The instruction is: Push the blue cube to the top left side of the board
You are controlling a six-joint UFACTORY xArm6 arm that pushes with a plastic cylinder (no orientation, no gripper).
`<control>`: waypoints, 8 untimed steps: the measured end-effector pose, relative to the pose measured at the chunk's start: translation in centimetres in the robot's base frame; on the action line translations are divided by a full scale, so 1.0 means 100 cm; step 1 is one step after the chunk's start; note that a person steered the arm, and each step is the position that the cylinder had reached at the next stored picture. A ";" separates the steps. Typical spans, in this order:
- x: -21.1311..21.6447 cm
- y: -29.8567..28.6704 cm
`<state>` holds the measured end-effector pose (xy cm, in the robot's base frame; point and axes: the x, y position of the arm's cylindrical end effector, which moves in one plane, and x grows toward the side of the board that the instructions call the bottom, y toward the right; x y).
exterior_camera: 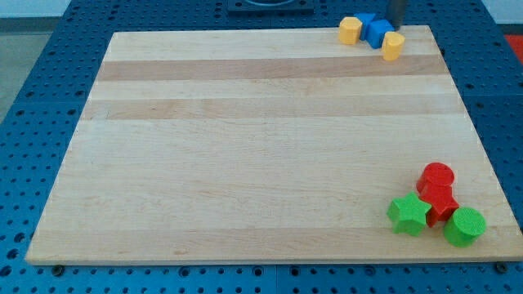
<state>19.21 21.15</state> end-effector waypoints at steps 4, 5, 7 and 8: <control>0.041 -0.006; 0.052 -0.025; 0.073 -0.089; 0.095 -0.100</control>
<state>28.72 11.13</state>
